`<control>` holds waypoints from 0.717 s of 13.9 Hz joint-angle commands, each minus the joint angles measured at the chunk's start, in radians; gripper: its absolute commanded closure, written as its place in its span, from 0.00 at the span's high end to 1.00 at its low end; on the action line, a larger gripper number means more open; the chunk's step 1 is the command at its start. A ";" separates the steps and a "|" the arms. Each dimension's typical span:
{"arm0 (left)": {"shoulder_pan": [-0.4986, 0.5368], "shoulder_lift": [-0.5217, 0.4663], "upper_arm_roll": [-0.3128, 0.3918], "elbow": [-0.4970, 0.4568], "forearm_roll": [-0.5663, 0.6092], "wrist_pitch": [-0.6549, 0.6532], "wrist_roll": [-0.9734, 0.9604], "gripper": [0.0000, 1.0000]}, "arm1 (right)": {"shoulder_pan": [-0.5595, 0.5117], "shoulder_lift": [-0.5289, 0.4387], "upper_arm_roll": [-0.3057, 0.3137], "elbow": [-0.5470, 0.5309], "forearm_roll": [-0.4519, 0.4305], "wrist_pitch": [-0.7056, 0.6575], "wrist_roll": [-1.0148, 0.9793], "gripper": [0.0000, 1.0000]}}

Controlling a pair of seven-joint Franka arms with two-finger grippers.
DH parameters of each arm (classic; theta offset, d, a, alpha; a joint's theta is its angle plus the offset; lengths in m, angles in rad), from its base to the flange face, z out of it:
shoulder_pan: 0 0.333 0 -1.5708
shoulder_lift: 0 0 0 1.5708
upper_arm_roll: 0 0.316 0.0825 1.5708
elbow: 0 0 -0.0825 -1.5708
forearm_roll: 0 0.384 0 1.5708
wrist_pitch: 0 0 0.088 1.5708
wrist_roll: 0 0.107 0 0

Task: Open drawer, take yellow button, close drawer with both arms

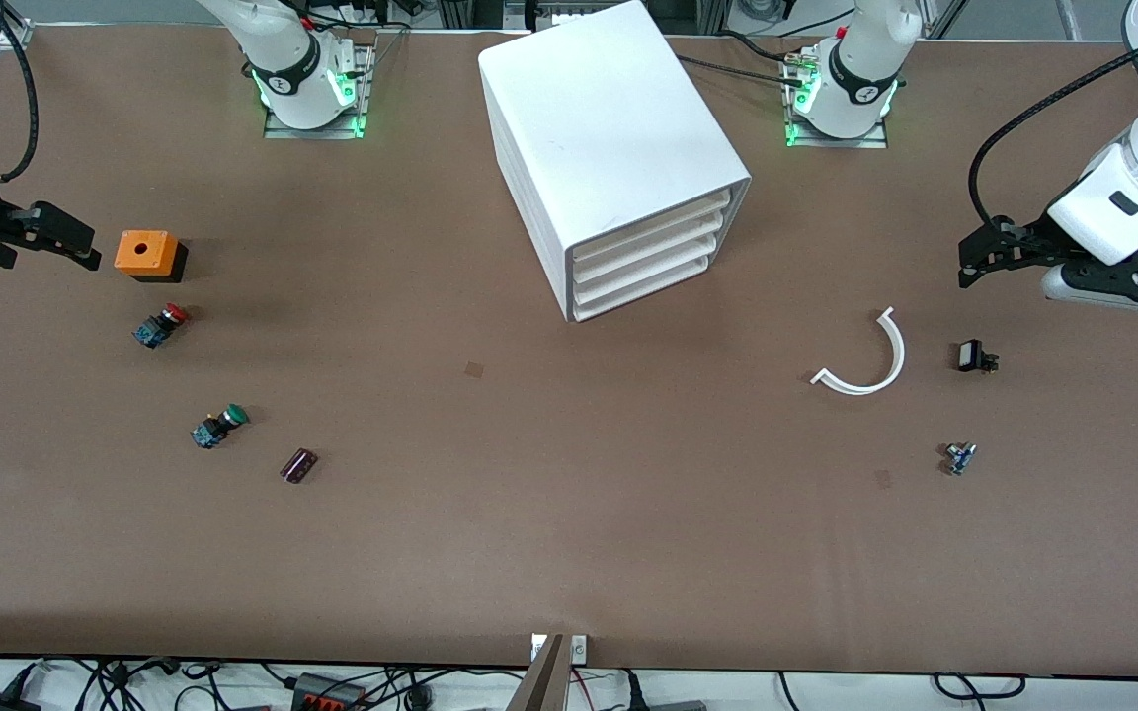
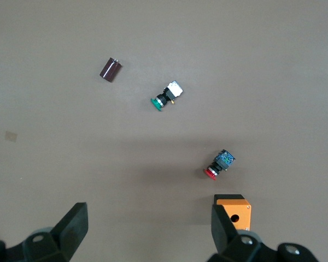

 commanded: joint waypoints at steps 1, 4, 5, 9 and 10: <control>-0.001 0.017 0.000 0.030 -0.013 -0.004 0.012 1.00 | -0.009 -0.015 0.005 -0.018 -0.011 0.011 -0.014 1.00; -0.002 0.016 0.000 0.030 -0.013 -0.004 0.012 1.00 | -0.008 -0.014 0.005 -0.018 -0.011 0.011 -0.014 1.00; -0.002 0.016 0.000 0.030 -0.013 -0.004 0.012 1.00 | -0.006 -0.012 0.005 -0.016 -0.011 0.011 -0.014 1.00; -0.004 0.016 -0.001 0.030 -0.014 -0.014 0.010 1.00 | -0.006 0.020 0.007 -0.015 -0.009 0.004 -0.013 1.00; -0.004 0.016 -0.004 0.030 -0.016 -0.018 0.009 1.00 | -0.006 0.034 0.008 -0.015 -0.003 0.004 -0.013 1.00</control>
